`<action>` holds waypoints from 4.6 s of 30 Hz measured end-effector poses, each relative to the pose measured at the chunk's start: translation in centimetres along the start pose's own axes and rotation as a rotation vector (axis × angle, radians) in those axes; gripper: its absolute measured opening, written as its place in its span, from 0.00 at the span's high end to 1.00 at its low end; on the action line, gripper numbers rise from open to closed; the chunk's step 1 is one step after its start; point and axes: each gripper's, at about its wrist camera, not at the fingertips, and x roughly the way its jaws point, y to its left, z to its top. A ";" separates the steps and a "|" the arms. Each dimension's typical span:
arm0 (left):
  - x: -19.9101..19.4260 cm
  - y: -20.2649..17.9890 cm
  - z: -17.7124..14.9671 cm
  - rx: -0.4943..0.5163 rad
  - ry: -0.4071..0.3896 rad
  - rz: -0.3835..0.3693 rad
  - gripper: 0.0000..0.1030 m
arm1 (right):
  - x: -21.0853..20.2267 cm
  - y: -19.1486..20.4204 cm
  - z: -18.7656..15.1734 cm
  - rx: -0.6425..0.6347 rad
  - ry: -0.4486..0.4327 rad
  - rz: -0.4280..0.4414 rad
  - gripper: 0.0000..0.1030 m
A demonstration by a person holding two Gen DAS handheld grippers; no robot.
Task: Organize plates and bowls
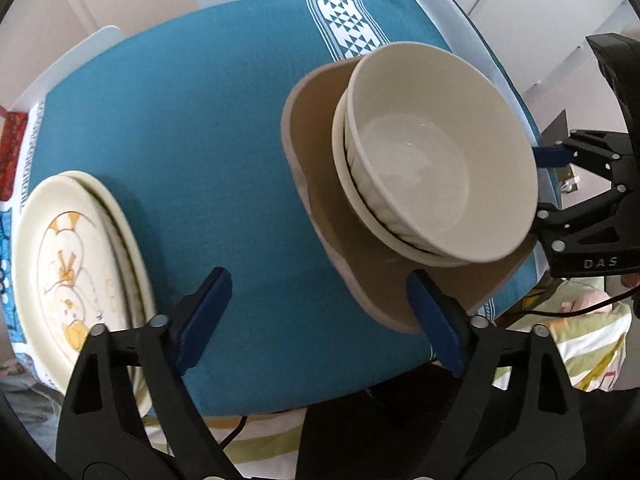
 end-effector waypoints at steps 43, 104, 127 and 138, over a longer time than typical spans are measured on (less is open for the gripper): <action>-7.7 5.0 -0.5 0.028 -0.230 0.095 0.84 | -6.0 7.4 2.4 -0.071 -0.254 0.063 0.86; -6.2 22.9 -8.4 0.123 -0.027 0.061 0.75 | 2.4 27.4 7.5 0.115 -0.097 0.005 0.86; -10.2 21.7 -10.0 0.106 -0.078 0.029 0.07 | -1.2 26.2 5.7 0.190 -0.137 0.005 0.40; -18.4 20.2 -15.6 0.053 -0.301 0.114 0.07 | -9.2 27.7 0.1 0.242 -0.381 -0.047 0.10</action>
